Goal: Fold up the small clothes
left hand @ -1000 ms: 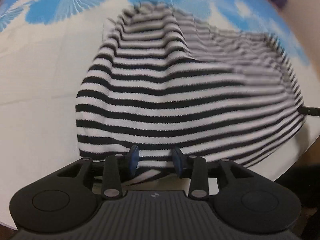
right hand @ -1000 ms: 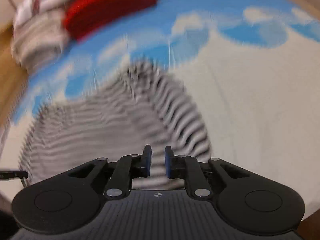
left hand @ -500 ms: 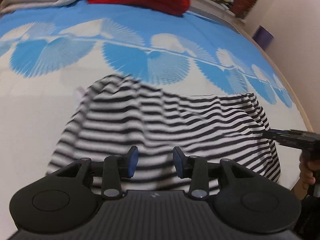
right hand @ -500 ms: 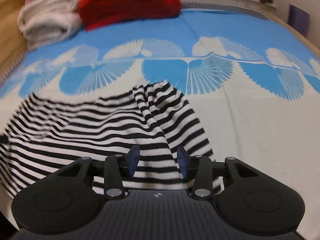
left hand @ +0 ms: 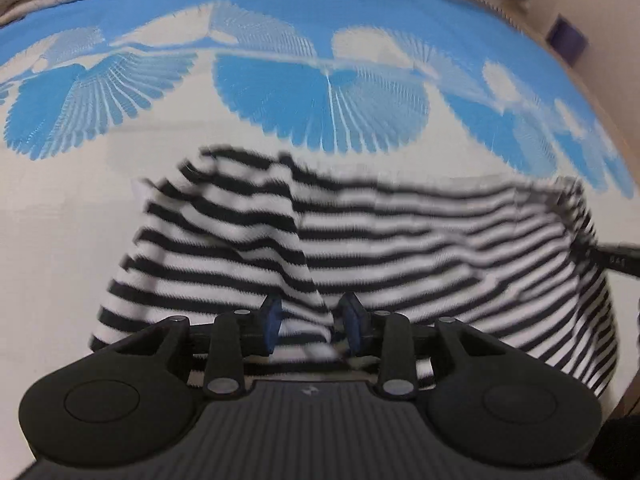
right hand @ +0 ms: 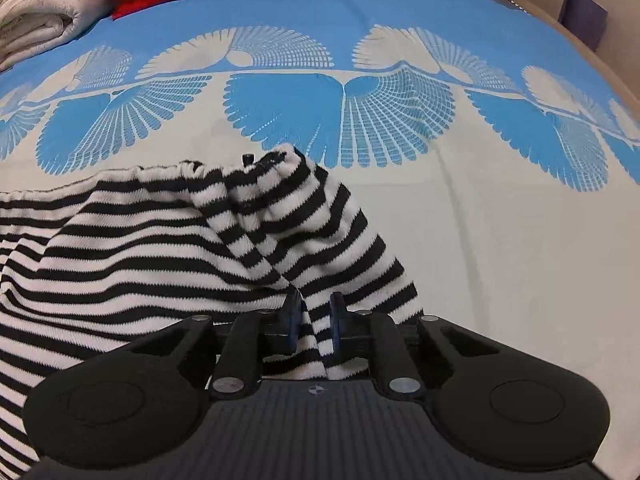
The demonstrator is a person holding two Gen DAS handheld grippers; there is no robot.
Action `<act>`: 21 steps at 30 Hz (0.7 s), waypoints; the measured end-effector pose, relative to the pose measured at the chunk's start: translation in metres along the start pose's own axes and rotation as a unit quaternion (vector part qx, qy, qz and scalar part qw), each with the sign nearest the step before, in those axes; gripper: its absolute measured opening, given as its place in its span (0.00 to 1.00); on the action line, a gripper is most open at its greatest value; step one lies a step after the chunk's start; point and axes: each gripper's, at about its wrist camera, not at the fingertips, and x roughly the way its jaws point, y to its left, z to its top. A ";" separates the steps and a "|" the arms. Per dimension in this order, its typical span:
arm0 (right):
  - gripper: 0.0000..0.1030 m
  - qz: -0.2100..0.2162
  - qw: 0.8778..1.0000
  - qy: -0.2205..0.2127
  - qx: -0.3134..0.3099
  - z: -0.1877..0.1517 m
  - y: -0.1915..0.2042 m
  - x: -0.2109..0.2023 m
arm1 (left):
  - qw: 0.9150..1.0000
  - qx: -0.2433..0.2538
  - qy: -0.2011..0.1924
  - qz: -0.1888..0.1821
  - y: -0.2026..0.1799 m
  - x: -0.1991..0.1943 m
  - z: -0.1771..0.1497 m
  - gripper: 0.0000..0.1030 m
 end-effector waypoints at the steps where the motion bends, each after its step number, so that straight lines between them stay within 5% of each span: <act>1: 0.14 0.005 1.000 -0.004 0.011 0.002 -0.002 -0.003 | 1.000 -0.007 -0.014 -0.003 0.003 -0.007 0.003 0.36; 4: 0.14 0.018 0.998 -0.038 0.038 0.013 -0.009 -0.016 | 0.998 -0.030 -0.051 0.011 0.019 -0.018 0.014 0.36; 7: 0.14 0.012 0.997 -0.069 0.038 0.022 -0.011 -0.017 | 0.997 -0.053 -0.037 0.041 0.036 -0.004 0.021 0.37; 15: 0.15 -0.033 0.996 -0.044 0.076 0.032 -0.024 0.021 | 0.996 -0.051 -0.045 0.054 0.045 0.025 0.030 0.44; 21: 0.15 -0.044 0.996 -0.047 0.064 0.032 -0.018 0.021 | 0.997 -0.047 -0.050 0.034 0.043 -0.007 0.028 0.45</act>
